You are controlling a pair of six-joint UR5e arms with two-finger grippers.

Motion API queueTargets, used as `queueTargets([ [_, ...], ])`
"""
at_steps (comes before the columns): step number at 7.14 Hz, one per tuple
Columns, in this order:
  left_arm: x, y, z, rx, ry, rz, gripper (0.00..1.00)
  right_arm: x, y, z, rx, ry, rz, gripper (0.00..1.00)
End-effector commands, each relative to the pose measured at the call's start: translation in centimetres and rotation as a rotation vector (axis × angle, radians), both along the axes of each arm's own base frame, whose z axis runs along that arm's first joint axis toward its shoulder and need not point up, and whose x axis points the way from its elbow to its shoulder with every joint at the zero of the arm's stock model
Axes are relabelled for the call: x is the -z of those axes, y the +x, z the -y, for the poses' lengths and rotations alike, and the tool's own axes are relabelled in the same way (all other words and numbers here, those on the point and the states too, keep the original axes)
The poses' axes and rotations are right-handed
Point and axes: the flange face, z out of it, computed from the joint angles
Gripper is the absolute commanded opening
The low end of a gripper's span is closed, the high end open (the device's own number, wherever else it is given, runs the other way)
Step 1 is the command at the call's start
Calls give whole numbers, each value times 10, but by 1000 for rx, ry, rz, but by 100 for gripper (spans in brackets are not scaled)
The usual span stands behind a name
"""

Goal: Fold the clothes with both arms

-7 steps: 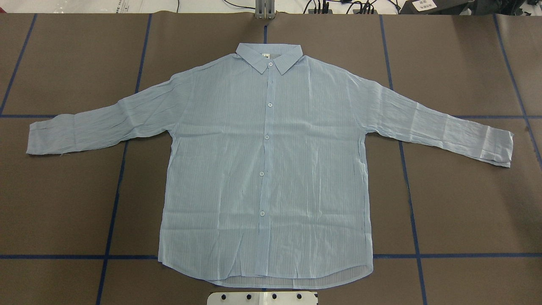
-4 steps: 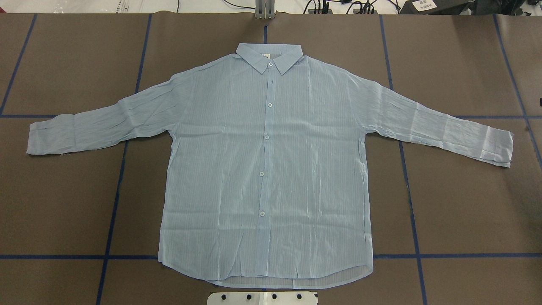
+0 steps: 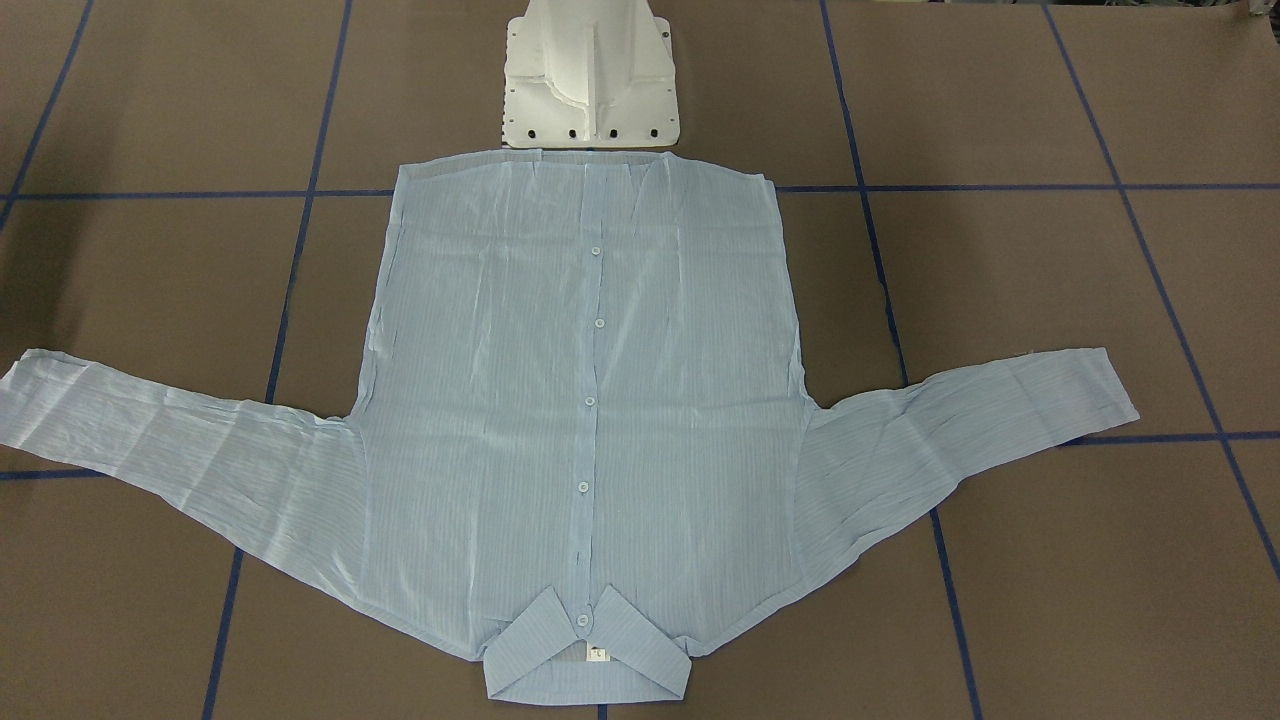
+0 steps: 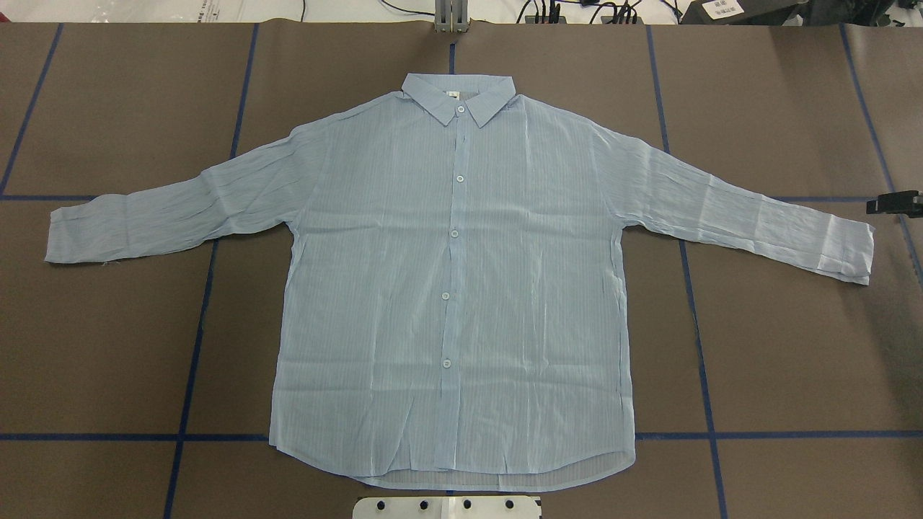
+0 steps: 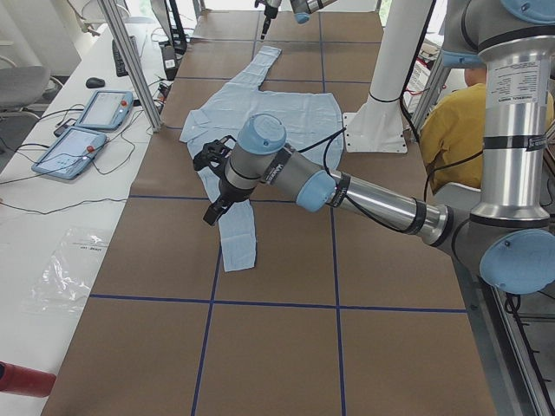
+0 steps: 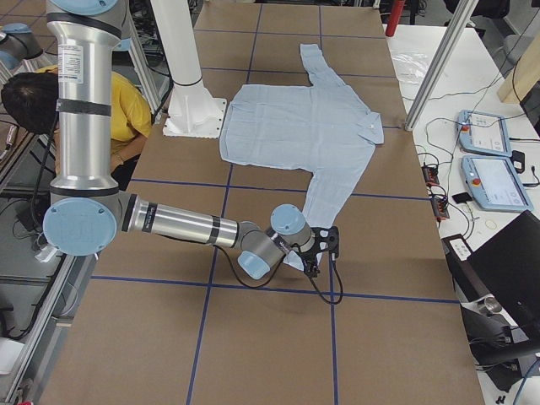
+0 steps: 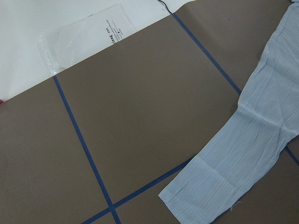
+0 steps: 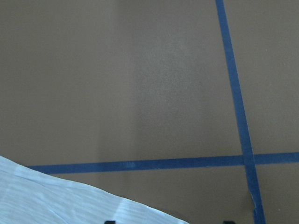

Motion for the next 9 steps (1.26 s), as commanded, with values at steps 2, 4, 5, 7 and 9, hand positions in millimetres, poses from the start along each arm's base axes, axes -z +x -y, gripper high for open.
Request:
queueTargets([
  [2, -2, 0, 0, -1, -1, 1, 100, -11, -20, -4, 22, -2, -36, 75],
  [4, -3, 0, 1, 0, -4, 0, 100, -13, -32, -5, 21, 15, -71, 65],
  [5, -6, 1, 2, -1, 1, 0, 100, -13, -33, -5, 21, 15, -72, 58],
  [7, -20, 0, 7, 1, 18, -1, 100, -20, -37, -8, 29, 8, -83, 58],
  [9, -24, 0, 8, 1, 23, -1, 100, -23, -41, -9, 25, 10, -99, 58],
])
